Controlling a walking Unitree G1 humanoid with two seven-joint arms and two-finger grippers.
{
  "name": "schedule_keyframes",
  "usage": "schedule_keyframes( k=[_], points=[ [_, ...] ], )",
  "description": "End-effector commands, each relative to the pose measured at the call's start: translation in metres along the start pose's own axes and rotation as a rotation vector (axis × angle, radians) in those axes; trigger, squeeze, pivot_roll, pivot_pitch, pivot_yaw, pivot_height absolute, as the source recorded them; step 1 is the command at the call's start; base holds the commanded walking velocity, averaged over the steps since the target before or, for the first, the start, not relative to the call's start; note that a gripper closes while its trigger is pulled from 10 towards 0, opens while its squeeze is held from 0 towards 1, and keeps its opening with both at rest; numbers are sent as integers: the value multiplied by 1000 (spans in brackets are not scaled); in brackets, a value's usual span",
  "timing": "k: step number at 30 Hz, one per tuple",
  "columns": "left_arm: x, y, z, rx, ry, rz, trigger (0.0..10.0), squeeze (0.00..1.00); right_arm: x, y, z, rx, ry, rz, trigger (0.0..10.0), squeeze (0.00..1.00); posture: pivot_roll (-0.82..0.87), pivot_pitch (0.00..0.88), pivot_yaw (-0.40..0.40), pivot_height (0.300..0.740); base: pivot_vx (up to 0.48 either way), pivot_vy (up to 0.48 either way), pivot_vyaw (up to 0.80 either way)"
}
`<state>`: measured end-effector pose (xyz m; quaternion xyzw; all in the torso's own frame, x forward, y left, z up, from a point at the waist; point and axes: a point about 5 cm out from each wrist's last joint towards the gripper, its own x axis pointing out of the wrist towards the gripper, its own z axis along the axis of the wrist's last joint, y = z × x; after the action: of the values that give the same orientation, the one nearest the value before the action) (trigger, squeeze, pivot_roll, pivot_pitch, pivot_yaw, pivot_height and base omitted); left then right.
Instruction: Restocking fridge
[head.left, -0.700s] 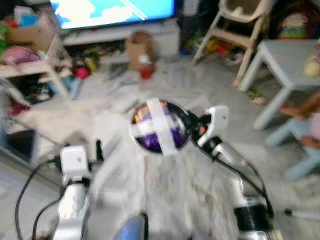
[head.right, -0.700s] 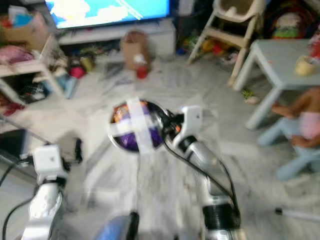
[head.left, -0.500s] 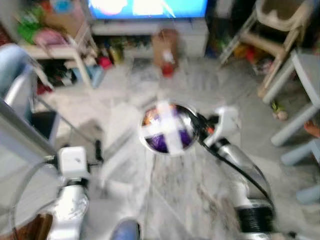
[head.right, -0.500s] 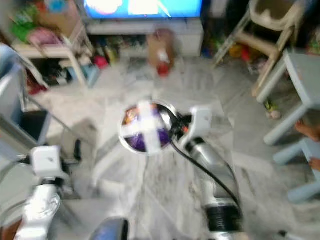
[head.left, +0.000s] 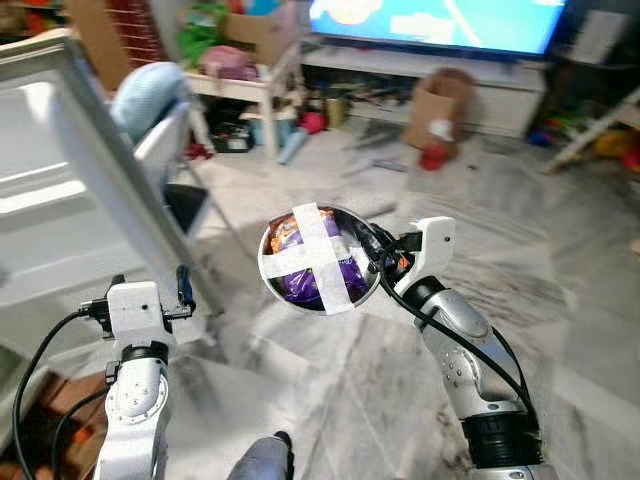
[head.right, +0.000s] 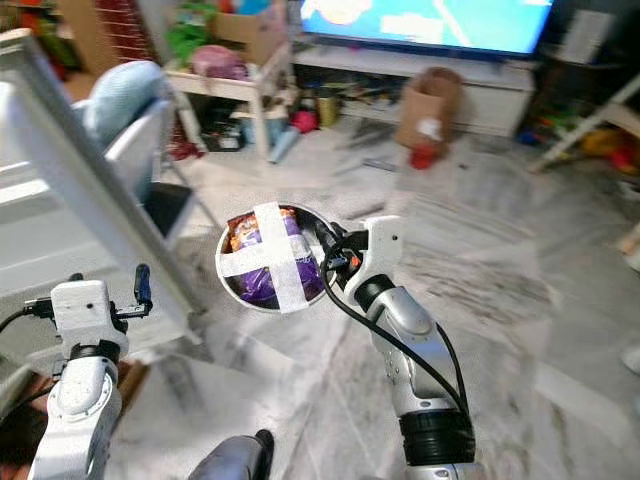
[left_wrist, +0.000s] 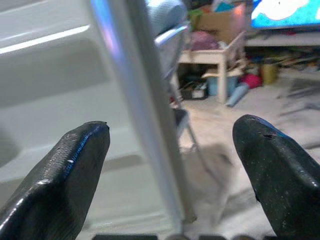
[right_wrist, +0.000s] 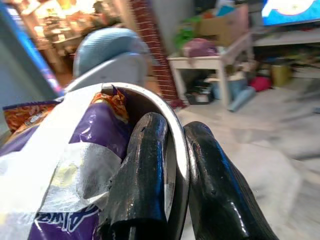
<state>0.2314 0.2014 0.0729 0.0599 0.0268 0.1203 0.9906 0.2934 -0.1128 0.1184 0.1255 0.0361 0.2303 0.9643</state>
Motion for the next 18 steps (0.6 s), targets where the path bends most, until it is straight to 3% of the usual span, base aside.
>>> schedule_keyframes(
  k=[1, 11, 18],
  points=[
    [-2, -2, -3, 6, 13, -7, 10000, 0, 0, -5, 5, -10, -22, -7, 10000, 0, 105, 40, 13, 740, 0, 0, 800],
    [8, -6, 4, -12, -13, 8, 10000, 0, 7, -4, 7, -20, -21, 11, 10000, 0, 115, 47, 2, 740, 0, 0, 800],
    [12, -8, 6, -4, -22, -46, 10000, 0, 8, 1, 5, -25, -20, 29, 10000, 0, 119, 46, 7, 740, 0, 0, 800]
  ],
)
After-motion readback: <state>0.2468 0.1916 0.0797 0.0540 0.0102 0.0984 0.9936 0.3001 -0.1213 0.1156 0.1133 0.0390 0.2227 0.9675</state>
